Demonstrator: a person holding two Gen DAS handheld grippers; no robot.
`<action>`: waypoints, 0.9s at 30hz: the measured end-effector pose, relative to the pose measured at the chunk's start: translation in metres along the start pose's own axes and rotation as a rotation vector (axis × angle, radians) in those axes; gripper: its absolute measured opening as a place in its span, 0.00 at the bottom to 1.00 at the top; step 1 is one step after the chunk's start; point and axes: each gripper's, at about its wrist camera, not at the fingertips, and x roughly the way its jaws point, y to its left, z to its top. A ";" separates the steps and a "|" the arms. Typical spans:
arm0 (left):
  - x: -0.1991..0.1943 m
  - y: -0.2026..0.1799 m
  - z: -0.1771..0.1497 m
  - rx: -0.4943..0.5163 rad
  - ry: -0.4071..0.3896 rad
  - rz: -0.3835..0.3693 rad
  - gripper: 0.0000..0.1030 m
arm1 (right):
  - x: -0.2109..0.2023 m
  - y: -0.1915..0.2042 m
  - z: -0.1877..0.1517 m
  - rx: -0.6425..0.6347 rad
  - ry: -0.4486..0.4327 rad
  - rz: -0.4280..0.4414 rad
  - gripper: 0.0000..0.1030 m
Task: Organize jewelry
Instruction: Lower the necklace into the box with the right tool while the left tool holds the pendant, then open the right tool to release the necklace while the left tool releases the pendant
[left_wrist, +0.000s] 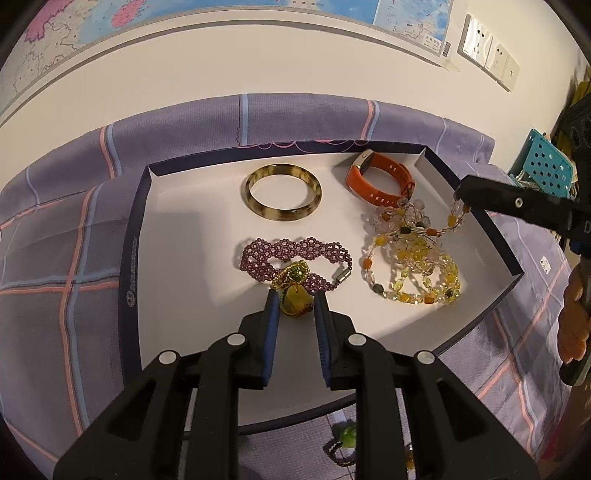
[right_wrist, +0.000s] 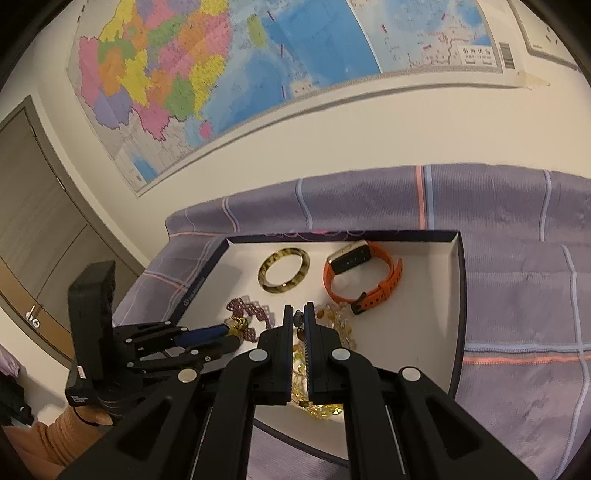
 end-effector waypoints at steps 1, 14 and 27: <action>0.000 0.000 0.000 -0.001 0.000 0.000 0.19 | 0.002 -0.001 -0.001 0.003 0.004 -0.002 0.04; -0.015 -0.005 -0.003 0.020 -0.046 0.013 0.35 | 0.015 -0.008 -0.013 0.005 0.054 -0.057 0.14; -0.060 0.005 -0.020 0.009 -0.121 0.018 0.51 | -0.014 0.010 -0.026 -0.040 0.015 -0.047 0.32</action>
